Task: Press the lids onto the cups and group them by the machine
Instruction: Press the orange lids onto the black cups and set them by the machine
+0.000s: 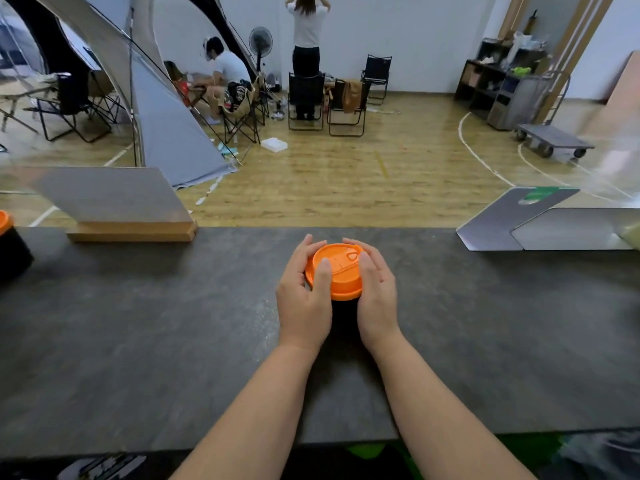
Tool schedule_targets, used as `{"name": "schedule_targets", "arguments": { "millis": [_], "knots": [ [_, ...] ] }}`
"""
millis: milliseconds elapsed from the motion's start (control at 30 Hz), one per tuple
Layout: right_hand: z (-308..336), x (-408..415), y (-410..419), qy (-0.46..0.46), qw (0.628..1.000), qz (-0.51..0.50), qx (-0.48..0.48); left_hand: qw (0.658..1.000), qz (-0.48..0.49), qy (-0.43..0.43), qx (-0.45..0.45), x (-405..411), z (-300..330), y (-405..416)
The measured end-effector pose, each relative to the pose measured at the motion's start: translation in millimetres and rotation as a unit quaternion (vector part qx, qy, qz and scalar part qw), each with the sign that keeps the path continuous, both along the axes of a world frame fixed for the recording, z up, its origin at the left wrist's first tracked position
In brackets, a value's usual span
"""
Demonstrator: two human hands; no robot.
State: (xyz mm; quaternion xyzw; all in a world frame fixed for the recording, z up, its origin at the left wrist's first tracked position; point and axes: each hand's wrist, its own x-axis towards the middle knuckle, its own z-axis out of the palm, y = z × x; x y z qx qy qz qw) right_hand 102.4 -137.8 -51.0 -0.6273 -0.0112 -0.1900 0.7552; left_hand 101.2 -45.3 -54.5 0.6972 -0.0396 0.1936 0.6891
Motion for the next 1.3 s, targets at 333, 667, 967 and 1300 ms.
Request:
{"name": "schedule_targets", "arguments": {
  "millis": [333, 667, 967, 1300],
  "knots": [
    [5, -1, 0, 0.006, 1.000, 0.011, -0.003, 0.999, -0.024, 0.022, -0.041, 4, -1, -7],
    [30, -5, -3, 0.092, 0.996, -0.010, 0.005, 0.995, -0.074, 0.040, -0.058, -3, 12, 0],
    [32, -2, -9, 0.117, 0.991, 0.064, -0.031, 0.989, -0.090, 0.074, -0.097, -1, 13, 0],
    [38, -14, -5, 0.124, 0.989, 0.068, -0.046, 0.997, -0.046, 0.052, 0.014, 5, 15, 13]
  ]
}}
